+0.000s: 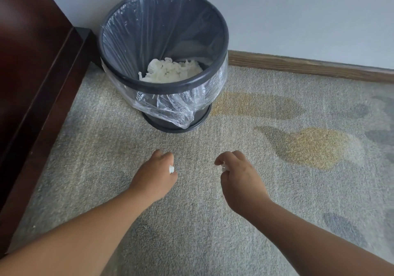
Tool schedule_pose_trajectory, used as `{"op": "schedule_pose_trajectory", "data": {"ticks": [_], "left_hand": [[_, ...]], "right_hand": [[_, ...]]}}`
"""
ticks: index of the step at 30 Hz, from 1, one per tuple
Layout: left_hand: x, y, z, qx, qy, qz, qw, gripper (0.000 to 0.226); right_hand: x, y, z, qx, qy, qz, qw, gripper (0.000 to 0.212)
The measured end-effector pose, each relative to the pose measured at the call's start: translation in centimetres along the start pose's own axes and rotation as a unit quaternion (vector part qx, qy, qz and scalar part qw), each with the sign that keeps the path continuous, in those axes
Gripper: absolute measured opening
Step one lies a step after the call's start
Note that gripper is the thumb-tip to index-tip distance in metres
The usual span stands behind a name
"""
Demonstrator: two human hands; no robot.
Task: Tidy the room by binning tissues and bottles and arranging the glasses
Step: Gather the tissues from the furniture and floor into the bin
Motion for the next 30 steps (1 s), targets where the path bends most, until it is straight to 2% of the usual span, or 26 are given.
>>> {"op": "schedule_pose_trajectory", "data": {"ticks": [11,17,19,23,30], "left_hand": [[-10.3,6.3,-4.8,0.046,0.064,-0.020,0.997,0.008],[-18.8,9.4,-7.3,0.071,0.098,-0.089,0.989,0.029],[-21.4,9.4,-7.6,0.059,0.132,-0.112,0.983,0.029],[-25.2,7.5,-7.7,0.023,0.220,-0.152,0.963,0.024],[-28.4,0.4,-7.0,-0.021,0.257,-0.216,0.942,0.013]], "right_hand": [[-6.2,3.2,8.1,-0.029,-0.003,0.009,1.000,0.036],[-11.1,4.9,14.3,-0.048,-0.012,-0.002,0.999,0.025],[-12.5,4.6,16.3,-0.062,-0.016,-0.006,0.998,0.020],[-14.6,2.3,19.4,-0.077,-0.014,-0.030,0.996,0.030],[-15.7,-4.0,22.5,-0.108,-0.032,-0.051,0.992,0.051]]}}
Point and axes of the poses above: each hand's wrist, its own y-axis away from the middle knuckle, its own x-axis out of the palm, z = x × y, the point moved 7 cm from there along -y, towards the middle knuckle, and after that the axes turned 2 degrees about -y, right-handed, at the moved point
